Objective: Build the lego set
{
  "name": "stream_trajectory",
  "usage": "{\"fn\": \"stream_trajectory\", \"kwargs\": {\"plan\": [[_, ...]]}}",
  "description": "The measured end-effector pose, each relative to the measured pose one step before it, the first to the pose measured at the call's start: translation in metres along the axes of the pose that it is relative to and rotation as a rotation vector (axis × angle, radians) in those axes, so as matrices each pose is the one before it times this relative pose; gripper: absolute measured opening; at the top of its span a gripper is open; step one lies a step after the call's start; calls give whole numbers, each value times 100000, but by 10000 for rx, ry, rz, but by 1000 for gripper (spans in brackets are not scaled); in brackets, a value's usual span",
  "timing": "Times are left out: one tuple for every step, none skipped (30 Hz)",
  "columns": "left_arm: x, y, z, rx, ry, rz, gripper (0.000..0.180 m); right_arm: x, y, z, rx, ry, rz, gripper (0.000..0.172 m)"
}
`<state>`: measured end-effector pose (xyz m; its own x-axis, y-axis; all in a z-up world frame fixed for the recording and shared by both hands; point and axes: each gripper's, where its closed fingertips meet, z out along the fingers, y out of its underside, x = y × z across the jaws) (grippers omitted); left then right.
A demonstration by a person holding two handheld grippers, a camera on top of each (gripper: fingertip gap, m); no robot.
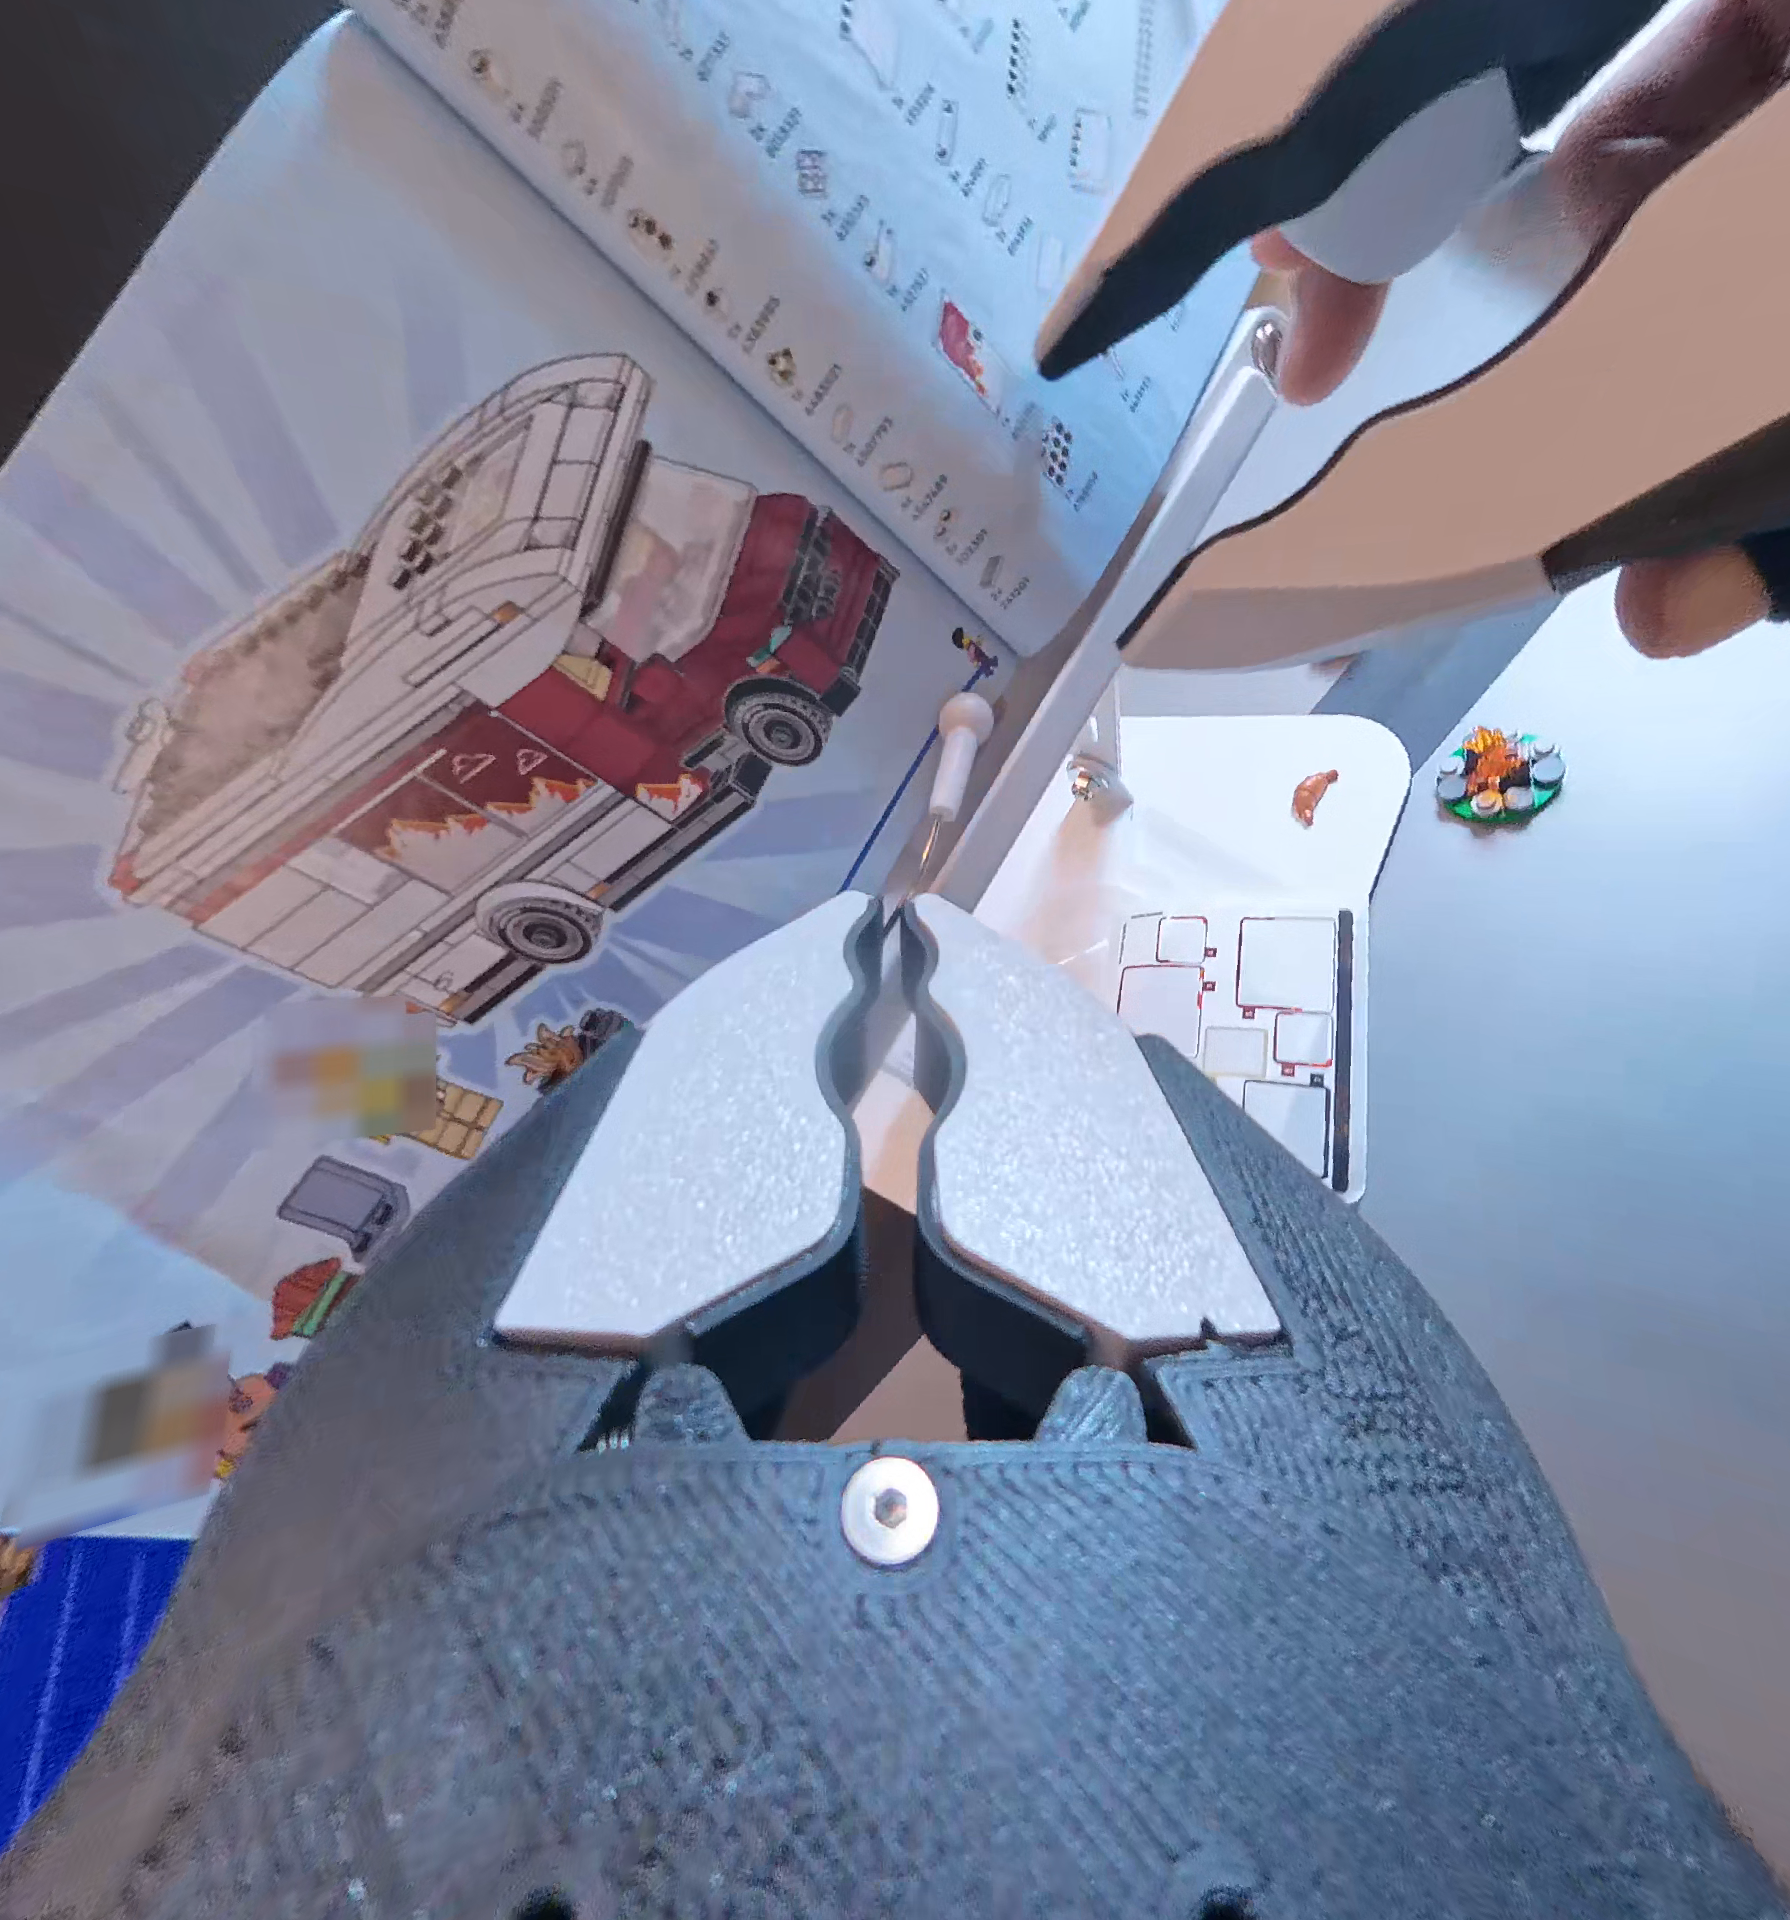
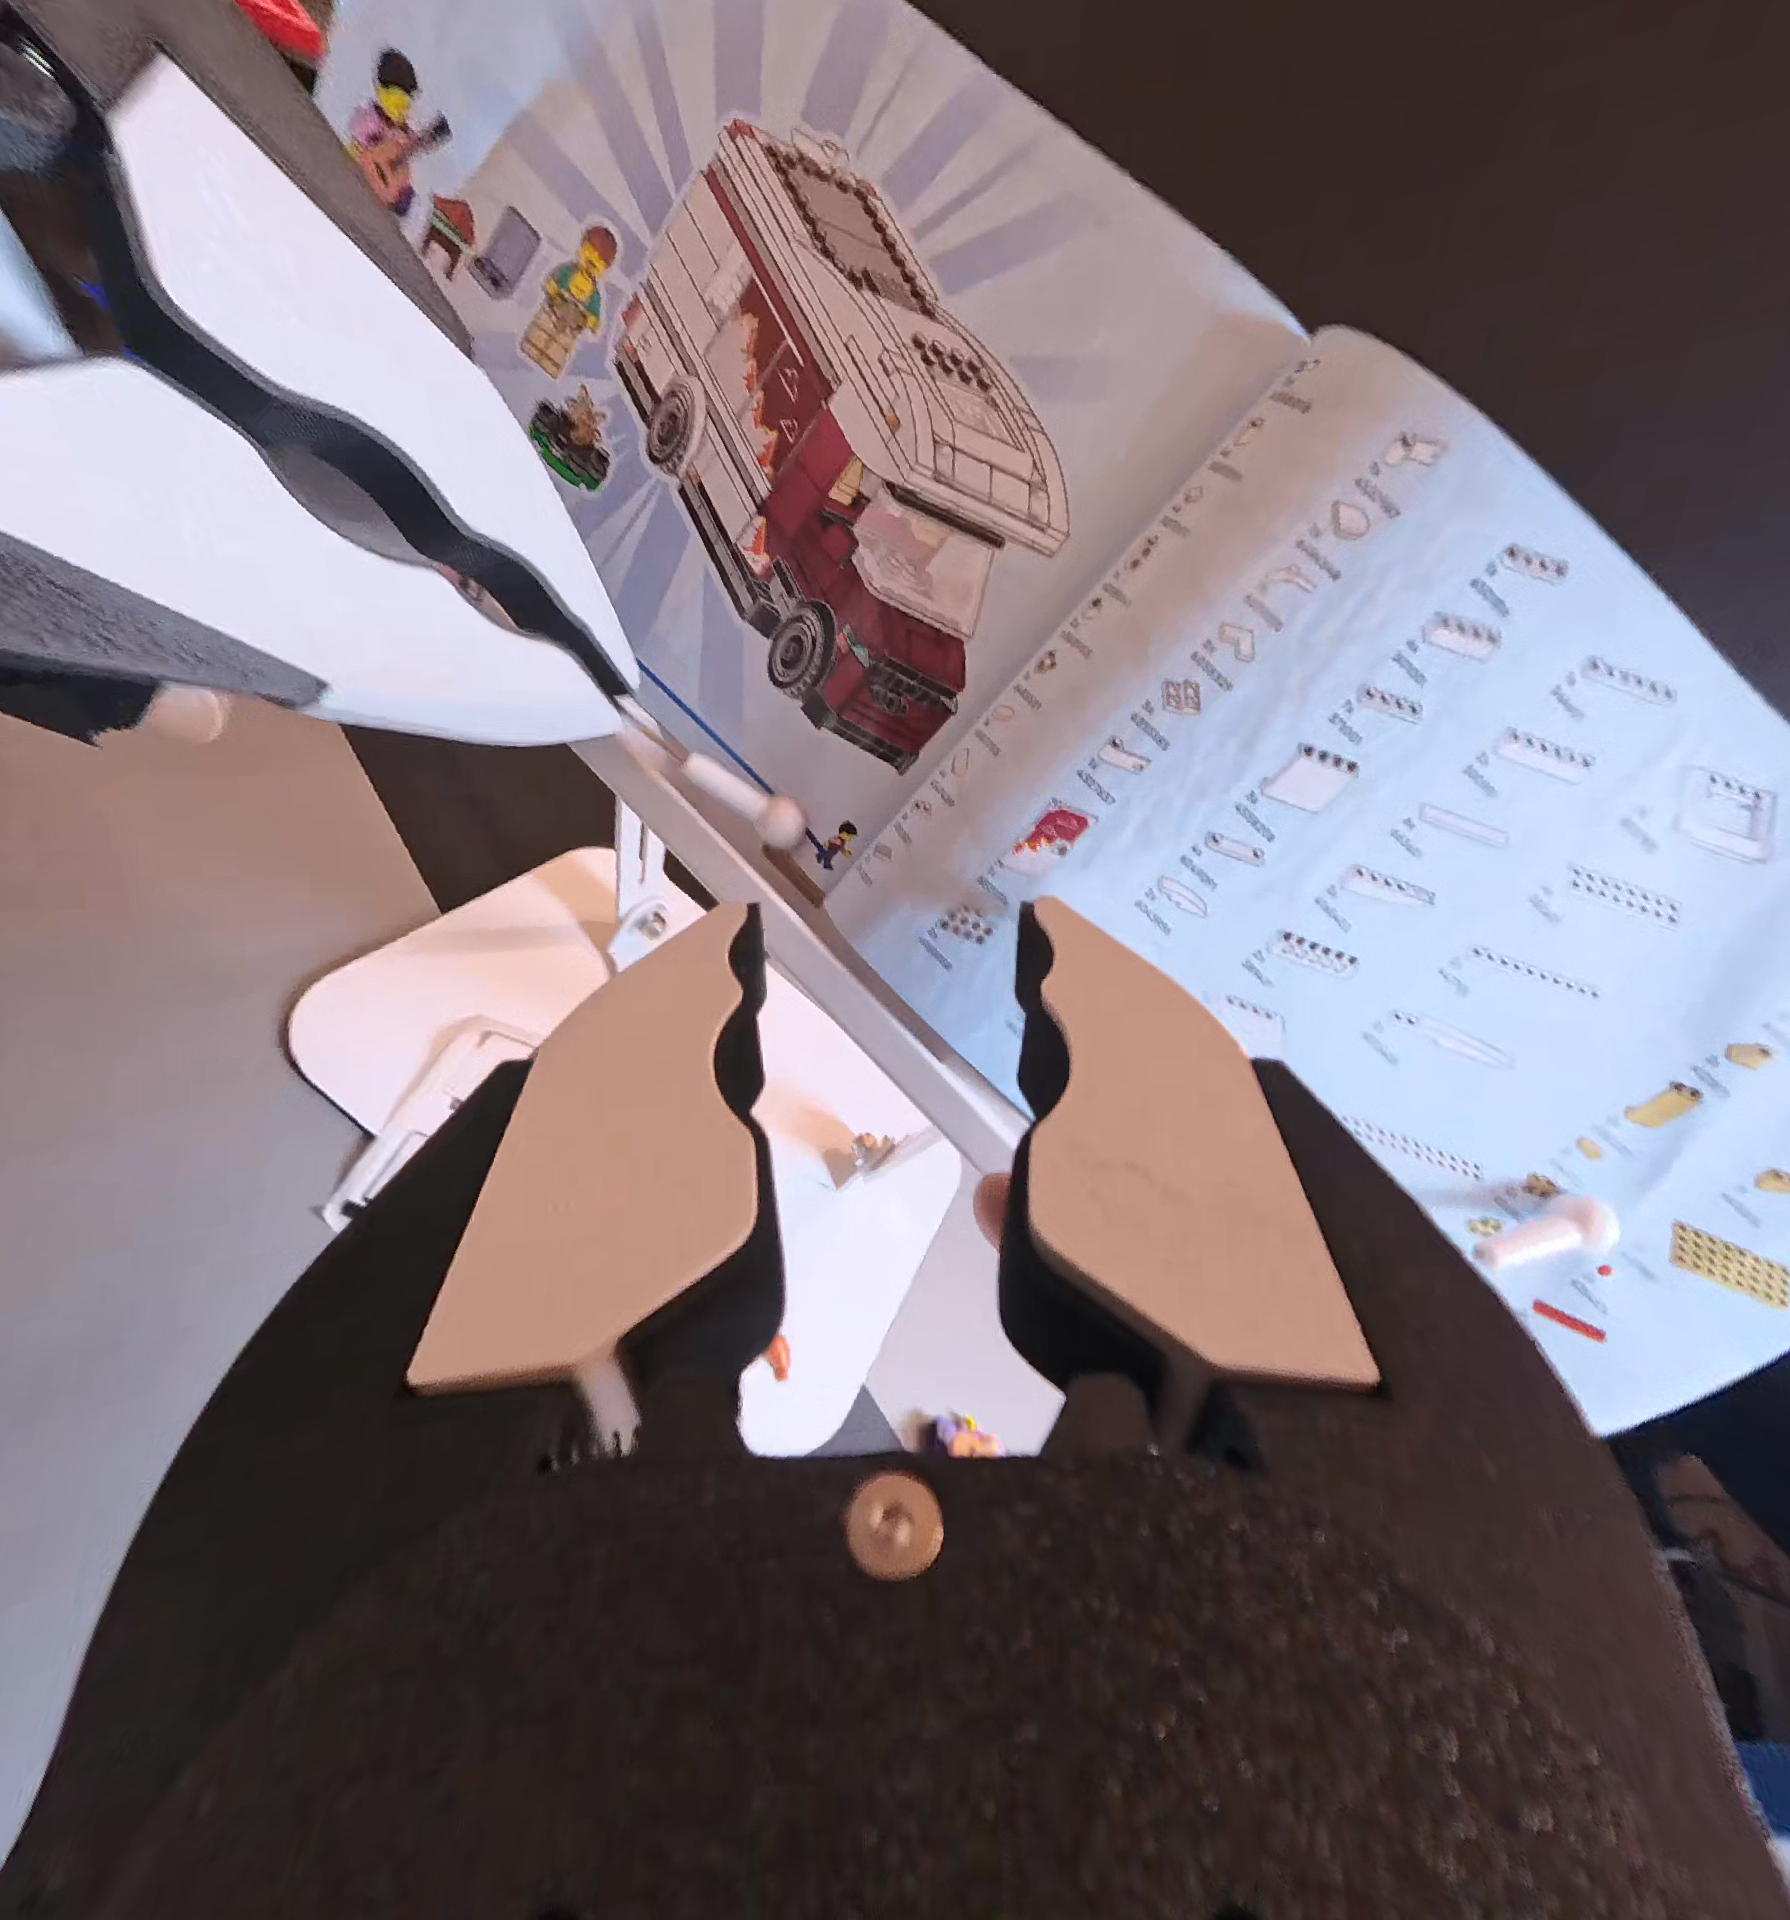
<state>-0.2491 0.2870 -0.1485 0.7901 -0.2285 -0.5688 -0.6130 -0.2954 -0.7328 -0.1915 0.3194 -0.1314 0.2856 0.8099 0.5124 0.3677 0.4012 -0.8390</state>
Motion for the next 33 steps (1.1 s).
{"fn": "stream_trajectory", "kwargs": {"plan": [[-118, -108, -69, 149, -70, -260, 3, 183, 379, -23, -154, 67, 21, 46], [-155, -98, -61, 142, -42, -294, 3, 134, 313, -36, -80, 26, 49, 46], [-106, -78, -56, 96, 6, -253, 3, 171, 337, -55, -94, 41, 62, 46], [-3, 8, -6, 11, 10, -41, 3, 88, 285, -96, -61, -11, 58, 46], [-87, -61, -25, 42, -118, 54, 3, 19, 189, -148, -14, -35, 63, 46], [-54, -64, -28, 63, -81, -21, 3, 6, 138, -218, -5, -14, 68, 46], [41, 21, -11, 29, 15, -76, 3, -62, 80, -343, 23, -15, 80, 46], [71, -3, -110, 51, 56, -120, 4, -155, 35, -502, 59, -46, 107, 46], [232, -129, -363, 110, 172, -169, 9, -276, 7, -671, 100, -72, 119, 46], [299, -304, -652, 221, 175, -245, 17, -362, 11, -872, 115, -83, 100, 46], [353, -468, -963, 346, 152, -274, 21, -480, -25, -1054, 153, -119, 90, 47], [515, -538, -1211, 413, 186, -359, 22, -612, -87, -1235, 197, -163, 116, 47], [792, -540, -1383, 443, 282, -397, 23, -788, -97, -1359, 206, -240, 162, 47], [1045, -363, -1418, 361, 357, -329, 23, -978, -52, -1416, 193, -348, 185, 48], [1140, -44, -1401, 169, 334, -238, 23, -1202, 46, -1402, 145, -471, 168, 49], [1175, 200, -1378, 54, 294, -154, 24, -1550, 194, -1372, 75, -678, 139, 51], [1299, 262, -1369, 44, 346, -81, 25, -1743, 367, -1275, -18, -789, 153, 54], [1285, 362, -1347, 13, 298, -20, 25, -1727, 586, -1072, -140, -734, 188, 56], [1103, 521, -1286, -51, 181, -23, 26, -1729, 839, -868, -281, -708, 190, 59], [1113, 652, -1141, -88, 213, -47, 26, -1680, 1029, -625, -365, -646, 168, 64], [960, 801, -1048, -152, 142, -41, 28, -1434, 1134, -384, -364, -471, 99, 69], [767, 869, -994, -130, 40, 6, 29, -1063, 1212, -140, -364, -257, 15, 73], [692, 895, -924, -120, 32, -27, 28, -765, 1203, 91, -336, -115, -9, 77], [667, 934, -772, -113, 30, -73, 28, -571, 1066, 307, -274, -81, 77, 83], [580, 1037, -569, -133, -12, -30, 28, -429, 881, 494, -206, -87, 171, 87], [542, 1144, -358, -162, -36, 18, 27, -117, 713, 659, -167, 25, 141, 90], [606, 1129, -177, -127, 14, 15, 27, 261, 577, 759, -158, 223, -18, 91], [558, 1121, -27, -145, 15, -47, 26, 325, 474, 824, -168, 236, -105, 91], [482, 995, 67, -103, -26, -25, 24, 69, 408, 851, -216, 58, -52, 91], [479, 905, 137, -106, 5, 60, 22, 66, 412, 813, -290, 43, -76, 91], [477, 937, 243, -191, 75, 116, 17, 199, 396, 737, -288, 147, -147, 89], [399, 1028, 378, -315, 109, 32, 12, 145, 405, 622, -293, 106, -106, 83], [347, 972, 492, -381, 148, -124, 12, -187, 338, 463, -271, -98, -17, 78]]}}
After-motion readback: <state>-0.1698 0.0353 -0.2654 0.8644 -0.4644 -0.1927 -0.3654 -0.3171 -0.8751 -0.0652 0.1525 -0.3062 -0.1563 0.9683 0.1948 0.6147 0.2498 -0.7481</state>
